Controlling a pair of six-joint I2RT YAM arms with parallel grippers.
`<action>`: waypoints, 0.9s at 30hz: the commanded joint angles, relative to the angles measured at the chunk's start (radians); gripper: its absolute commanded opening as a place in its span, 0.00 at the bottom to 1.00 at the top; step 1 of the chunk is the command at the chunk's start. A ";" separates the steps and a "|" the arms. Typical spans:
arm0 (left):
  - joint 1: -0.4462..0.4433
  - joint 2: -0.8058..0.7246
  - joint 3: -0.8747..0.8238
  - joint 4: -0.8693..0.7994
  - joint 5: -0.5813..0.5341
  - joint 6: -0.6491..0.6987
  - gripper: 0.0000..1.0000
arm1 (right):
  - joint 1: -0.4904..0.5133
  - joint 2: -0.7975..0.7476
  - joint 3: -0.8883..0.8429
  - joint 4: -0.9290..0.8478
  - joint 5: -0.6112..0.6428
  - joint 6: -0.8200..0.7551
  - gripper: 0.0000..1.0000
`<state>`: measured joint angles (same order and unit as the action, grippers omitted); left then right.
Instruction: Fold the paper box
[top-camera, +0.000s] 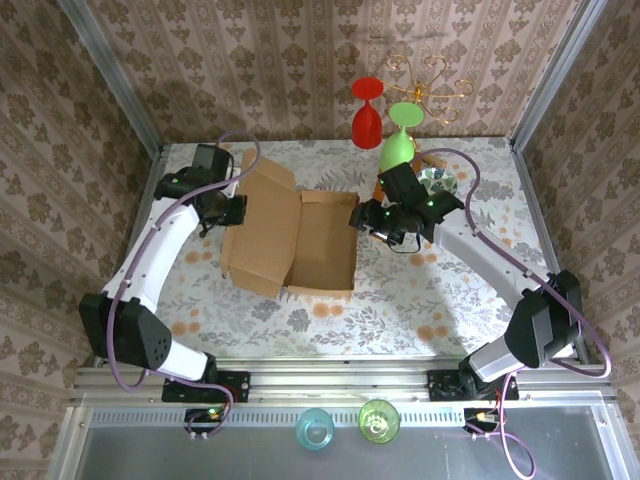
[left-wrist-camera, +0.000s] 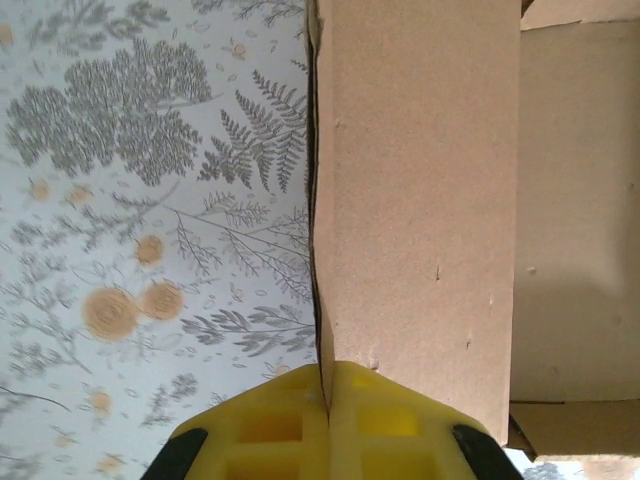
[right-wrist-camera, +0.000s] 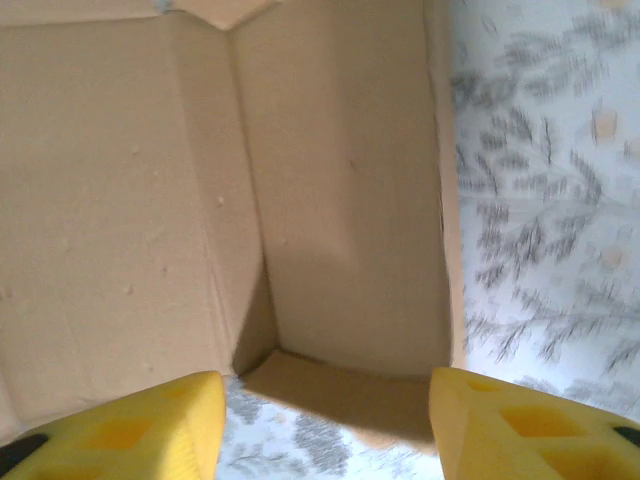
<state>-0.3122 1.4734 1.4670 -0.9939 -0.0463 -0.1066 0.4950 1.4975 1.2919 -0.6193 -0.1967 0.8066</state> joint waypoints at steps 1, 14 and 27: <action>-0.061 0.034 0.078 -0.046 -0.129 0.205 0.00 | -0.004 -0.024 -0.064 0.162 0.048 -0.293 0.51; -0.190 0.082 0.187 0.133 -0.076 0.701 0.00 | -0.124 0.033 -0.169 0.717 -0.112 -0.837 0.64; -0.238 0.027 0.146 0.153 0.069 0.946 0.00 | -0.190 0.189 0.019 0.610 -0.250 -1.103 0.70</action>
<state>-0.5457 1.5444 1.6234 -0.8505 -0.0231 0.7670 0.3099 1.6665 1.2598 0.0257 -0.3820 -0.1829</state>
